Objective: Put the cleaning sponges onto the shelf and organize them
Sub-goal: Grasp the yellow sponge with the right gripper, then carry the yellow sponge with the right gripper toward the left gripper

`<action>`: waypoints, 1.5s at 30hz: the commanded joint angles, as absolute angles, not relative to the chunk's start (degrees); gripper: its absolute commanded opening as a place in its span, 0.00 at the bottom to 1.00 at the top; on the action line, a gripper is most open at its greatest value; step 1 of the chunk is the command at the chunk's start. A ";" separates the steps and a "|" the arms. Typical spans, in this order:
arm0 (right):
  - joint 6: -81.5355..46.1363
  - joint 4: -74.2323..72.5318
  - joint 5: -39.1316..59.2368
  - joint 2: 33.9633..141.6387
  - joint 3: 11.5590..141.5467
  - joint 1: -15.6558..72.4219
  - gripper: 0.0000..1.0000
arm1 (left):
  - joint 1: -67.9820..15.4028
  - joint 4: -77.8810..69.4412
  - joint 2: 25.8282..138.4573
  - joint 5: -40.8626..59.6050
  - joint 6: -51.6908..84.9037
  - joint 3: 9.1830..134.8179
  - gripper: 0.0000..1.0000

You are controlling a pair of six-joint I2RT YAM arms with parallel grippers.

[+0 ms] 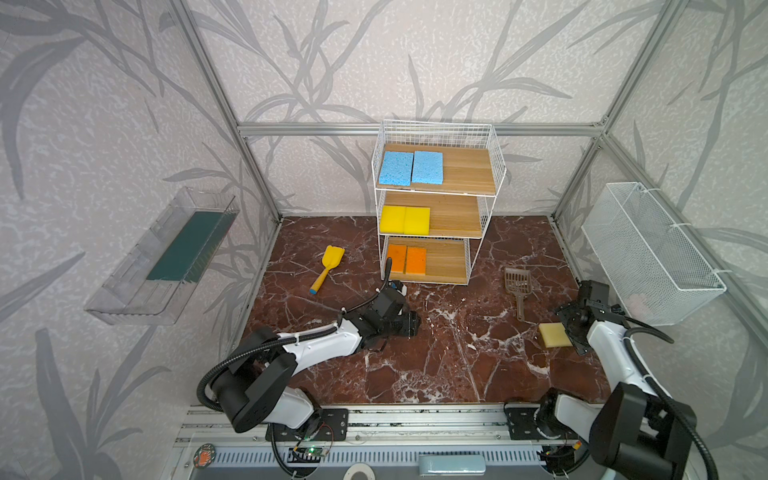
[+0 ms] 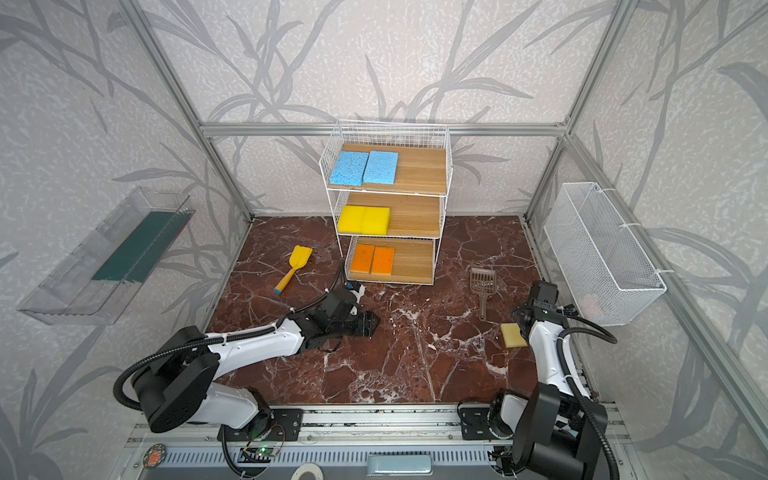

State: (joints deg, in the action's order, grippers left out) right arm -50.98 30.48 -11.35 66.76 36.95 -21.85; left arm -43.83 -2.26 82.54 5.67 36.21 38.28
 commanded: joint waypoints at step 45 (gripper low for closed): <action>-45.42 18.72 -0.16 73.19 32.10 -23.35 0.58 | -46.57 -5.45 87.49 4.48 40.43 37.09 0.71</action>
